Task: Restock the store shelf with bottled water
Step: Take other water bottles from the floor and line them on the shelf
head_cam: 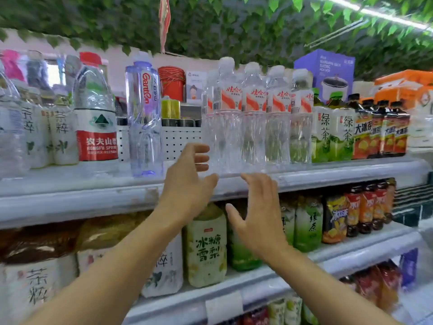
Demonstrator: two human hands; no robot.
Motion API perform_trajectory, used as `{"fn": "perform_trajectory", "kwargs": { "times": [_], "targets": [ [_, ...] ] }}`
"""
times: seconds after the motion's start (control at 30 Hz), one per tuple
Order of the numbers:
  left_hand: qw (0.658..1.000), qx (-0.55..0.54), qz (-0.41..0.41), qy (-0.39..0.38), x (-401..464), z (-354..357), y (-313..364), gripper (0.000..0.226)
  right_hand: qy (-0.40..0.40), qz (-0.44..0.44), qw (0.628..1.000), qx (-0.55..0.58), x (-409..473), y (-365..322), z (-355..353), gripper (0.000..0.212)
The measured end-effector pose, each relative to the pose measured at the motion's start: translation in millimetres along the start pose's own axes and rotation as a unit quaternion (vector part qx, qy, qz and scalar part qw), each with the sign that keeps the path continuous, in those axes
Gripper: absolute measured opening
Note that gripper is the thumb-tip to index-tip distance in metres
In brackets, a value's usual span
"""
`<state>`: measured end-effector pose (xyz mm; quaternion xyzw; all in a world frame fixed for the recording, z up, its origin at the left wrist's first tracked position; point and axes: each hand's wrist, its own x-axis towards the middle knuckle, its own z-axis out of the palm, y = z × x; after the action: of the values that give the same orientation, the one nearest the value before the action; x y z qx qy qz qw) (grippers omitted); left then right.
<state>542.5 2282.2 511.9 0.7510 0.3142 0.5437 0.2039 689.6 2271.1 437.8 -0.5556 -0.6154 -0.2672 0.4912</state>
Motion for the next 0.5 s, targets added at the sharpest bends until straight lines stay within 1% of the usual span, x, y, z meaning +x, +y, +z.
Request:
{"fn": "perform_trajectory", "kwargs": {
  "times": [0.07, 0.2, 0.33, 0.4, 0.5],
  "targets": [
    [1.000, -0.013, 0.006, 0.004, -21, 2, -4, 0.042, -0.008, -0.004, 1.000, -0.017, -20, -1, -1, 0.055],
    [0.998, -0.036, -0.047, -0.035, -62, 13, -22, 0.039, -0.049, 0.007, 0.999, -0.017, -61, 1, -5, 0.055],
    [0.990, -0.018, -0.116, -0.081, -110, 26, -48, 0.035, -0.132, 0.040, 0.990, -0.002, -114, 10, -5, 0.058],
    [0.980, 0.010, -0.161, -0.118, -134, 33, -61, 0.032, -0.184, 0.059, 0.981, 0.007, -142, 17, -5, 0.059],
    [0.960, 0.049, -0.228, -0.152, -170, 45, -80, 0.036, -0.247, 0.082, 0.965, 0.019, -181, 31, -6, 0.060]
  ]
}}
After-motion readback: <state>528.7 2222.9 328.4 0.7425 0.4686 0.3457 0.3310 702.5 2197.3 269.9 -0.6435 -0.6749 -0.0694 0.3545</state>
